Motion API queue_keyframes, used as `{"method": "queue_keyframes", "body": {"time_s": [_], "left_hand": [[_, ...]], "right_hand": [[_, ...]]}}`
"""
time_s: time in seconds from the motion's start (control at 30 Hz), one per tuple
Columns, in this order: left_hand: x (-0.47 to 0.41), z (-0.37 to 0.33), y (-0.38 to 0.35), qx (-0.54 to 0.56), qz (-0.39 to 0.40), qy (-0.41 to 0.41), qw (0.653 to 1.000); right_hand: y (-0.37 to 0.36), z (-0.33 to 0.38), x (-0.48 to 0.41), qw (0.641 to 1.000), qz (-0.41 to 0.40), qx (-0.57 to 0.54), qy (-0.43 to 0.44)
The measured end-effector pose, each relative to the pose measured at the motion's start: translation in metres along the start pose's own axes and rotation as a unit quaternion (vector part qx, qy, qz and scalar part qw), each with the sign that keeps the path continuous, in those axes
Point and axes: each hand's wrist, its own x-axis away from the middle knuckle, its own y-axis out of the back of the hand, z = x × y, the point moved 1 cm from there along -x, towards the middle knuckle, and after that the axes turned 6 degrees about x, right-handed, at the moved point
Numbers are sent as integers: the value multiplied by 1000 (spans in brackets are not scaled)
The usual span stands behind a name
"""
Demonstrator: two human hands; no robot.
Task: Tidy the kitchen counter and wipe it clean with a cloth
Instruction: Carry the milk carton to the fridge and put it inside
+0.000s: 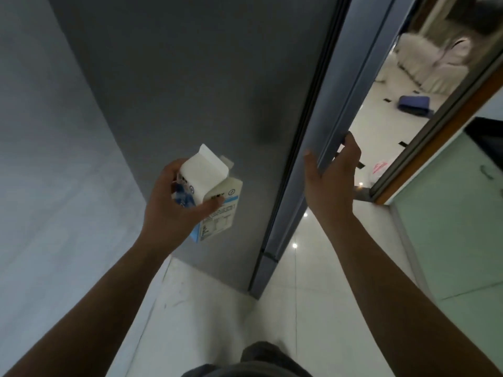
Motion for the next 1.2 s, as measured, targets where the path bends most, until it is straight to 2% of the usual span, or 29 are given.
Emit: {"method": "queue_keyframes", "body": {"time_s": [0.2, 0.47, 0.67, 1.2], "left_hand": [[-40, -21, -25, 58, 17, -58, 997], [-61, -19, -45, 101, 0, -69, 992], [-66, -23, -52, 101, -2, -71, 992], [-50, -44, -74, 90, -1, -81, 993]], "right_hand": [[-2, 13, -32, 997, -62, -35, 0], [-7, 5, -40, 988, -47, -147, -18], [-7, 1, -39, 992, -56, -108, 16], [-1, -8, -40, 982, -97, -130, 100]]}}
